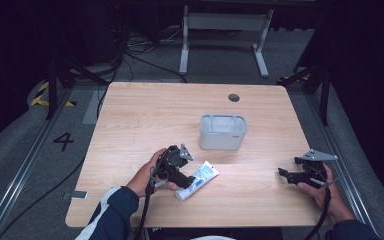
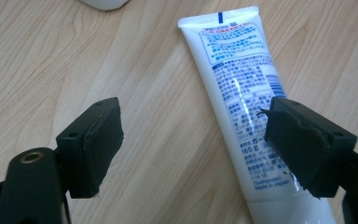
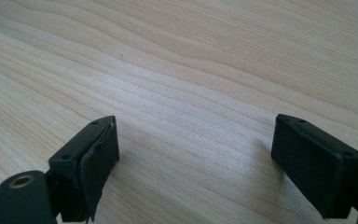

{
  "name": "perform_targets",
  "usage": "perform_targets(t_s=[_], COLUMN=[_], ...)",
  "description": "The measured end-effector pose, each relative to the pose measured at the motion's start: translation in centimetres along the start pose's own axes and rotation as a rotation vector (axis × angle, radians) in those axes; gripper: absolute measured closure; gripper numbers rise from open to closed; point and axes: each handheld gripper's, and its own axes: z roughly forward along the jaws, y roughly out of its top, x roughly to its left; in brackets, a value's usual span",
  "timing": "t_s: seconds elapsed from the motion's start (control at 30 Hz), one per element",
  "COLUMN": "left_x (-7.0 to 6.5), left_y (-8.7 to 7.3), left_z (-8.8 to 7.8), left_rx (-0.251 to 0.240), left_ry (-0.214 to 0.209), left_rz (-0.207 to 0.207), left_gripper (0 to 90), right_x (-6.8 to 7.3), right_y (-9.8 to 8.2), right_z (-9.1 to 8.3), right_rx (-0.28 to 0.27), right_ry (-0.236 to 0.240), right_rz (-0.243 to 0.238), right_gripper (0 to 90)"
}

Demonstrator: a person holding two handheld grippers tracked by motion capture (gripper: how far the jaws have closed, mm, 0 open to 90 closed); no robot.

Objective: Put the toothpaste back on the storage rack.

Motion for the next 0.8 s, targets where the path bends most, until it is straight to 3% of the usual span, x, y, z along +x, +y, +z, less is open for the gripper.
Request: perform_targets(t_s=[0.43, 0.73, 0.8], left_x=[-1.1, -1.8, -1.9], left_y=[1.2, 1.9, 1.9], left_z=[1.2, 2.8, 3.2], left_rx=[0.022, 0.102, 0.102], left_ry=[-0.039, -0.043, -0.042], left_rz=[0.022, 0.055, 0.042], left_gripper=[19.4, 18.5, 18.4], right_x=[0.0, 0.0, 0.0], right_y=[0.0, 0.0, 0.0], right_z=[0.0, 0.0, 0.0], right_rx=[0.000, 0.000, 0.000], right_ry=[0.002, 0.003, 0.003], right_rz=[-0.002, -0.003, -0.004], right_gripper=[15.2, 15.1, 15.2])
